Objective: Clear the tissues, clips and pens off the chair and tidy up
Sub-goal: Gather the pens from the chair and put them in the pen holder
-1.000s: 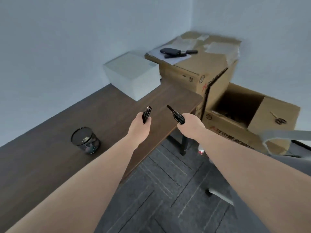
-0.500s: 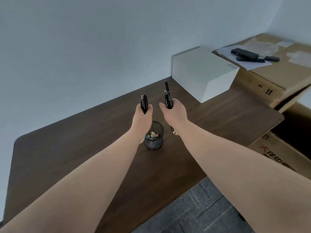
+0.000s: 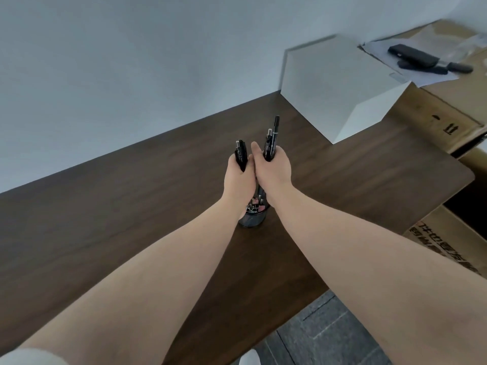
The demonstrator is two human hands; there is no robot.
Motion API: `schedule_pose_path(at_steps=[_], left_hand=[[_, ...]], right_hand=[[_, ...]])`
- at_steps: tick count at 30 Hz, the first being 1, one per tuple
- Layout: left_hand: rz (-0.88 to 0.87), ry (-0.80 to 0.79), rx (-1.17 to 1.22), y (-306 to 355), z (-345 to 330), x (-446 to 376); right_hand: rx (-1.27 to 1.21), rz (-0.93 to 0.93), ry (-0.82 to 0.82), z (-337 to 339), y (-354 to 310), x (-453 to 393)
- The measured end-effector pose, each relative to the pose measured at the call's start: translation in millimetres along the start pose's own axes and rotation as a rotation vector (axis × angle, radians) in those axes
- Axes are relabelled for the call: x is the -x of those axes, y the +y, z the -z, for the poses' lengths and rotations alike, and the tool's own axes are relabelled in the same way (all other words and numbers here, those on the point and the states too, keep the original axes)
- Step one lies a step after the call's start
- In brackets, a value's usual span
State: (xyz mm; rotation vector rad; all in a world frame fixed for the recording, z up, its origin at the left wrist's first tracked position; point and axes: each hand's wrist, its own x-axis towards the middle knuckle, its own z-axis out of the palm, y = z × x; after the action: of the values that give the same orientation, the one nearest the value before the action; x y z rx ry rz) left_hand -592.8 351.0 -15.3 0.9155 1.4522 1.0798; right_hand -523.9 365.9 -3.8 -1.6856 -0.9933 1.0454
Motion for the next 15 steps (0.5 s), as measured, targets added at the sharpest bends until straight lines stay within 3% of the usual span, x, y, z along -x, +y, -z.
schedule_pose_path(at_steps=[15], left_hand=[[-0.106, 0.023, -0.385, -1, 12, 2]], right_hand=[[0.211, 0.111, -0.049, 1, 13, 4]])
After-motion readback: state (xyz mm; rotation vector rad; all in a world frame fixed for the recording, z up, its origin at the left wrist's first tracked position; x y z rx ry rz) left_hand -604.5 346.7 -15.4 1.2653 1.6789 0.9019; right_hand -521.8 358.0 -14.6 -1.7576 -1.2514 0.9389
